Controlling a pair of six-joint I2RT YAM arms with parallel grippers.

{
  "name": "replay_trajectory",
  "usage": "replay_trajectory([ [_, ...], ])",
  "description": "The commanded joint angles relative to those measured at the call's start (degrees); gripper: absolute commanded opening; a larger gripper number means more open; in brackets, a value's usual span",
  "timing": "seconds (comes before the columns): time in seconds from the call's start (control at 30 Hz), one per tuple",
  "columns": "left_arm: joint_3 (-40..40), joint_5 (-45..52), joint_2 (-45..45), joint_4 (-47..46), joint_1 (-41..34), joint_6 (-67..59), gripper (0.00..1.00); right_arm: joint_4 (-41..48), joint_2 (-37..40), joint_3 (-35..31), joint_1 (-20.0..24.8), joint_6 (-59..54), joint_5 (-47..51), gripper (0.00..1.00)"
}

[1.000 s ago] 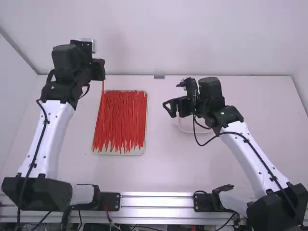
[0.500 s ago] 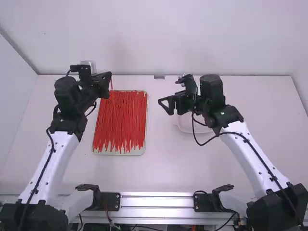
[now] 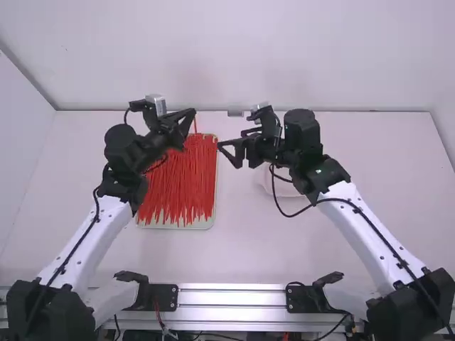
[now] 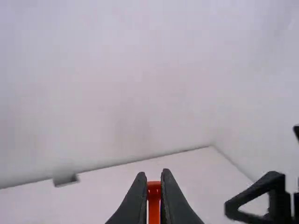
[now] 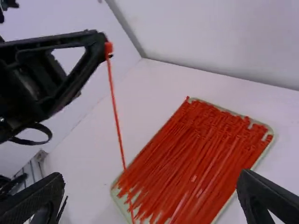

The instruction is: Fasten the cable tie

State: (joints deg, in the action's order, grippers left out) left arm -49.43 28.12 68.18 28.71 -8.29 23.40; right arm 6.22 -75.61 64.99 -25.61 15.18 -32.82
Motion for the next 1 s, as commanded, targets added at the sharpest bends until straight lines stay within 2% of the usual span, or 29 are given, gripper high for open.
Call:
replay_trajectory([
  [0.0, 0.04, 0.83, 0.59, 1.62, -2.21, 0.85, 0.02, -0.2, 1.14, 1.84, -0.39, 0.46, -0.24, 0.98],
  [0.2, -0.68, 0.59, 1.18, 3.87, -6.19, 3.74, 0.02, -0.24, 1.14, 1.84, -0.35, 1.51, -0.61, 0.99],
  [0.3, -0.96, -2.78, 1.77, 3.91, -8.13, 4.24, 0.02, -0.24, 1.14, 1.84, -0.44, 1.51, -0.59, 0.96],
  [0.5, -0.96, -5.25, 1.81, 6.14, -11.5, 4.28, 0.02, -0.26, 1.14, 1.84, -1.27, 1.44, -0.59, 0.82],
  [0.8, -0.98, -6.1, 1.81, 7.37, -11.61, 7.26, 0.02, -0.24, 1.05, 1.84, -1.79, 1.07, -0.37, 0.6],
  [0.87, -0.96, -6.12, 1.81, 7.45, -11.65, 7.3, 0.02, -0.24, 1.05, 1.84, -1.77, 0.98, -0.37, 0.59],
  [0.97, -0.98, -6.1, 1.81, 8.15, -11.65, 7.32, 0.02, -0.22, 1.05, 1.84, -2.01, -0.46, -0.39, 0.5],
])
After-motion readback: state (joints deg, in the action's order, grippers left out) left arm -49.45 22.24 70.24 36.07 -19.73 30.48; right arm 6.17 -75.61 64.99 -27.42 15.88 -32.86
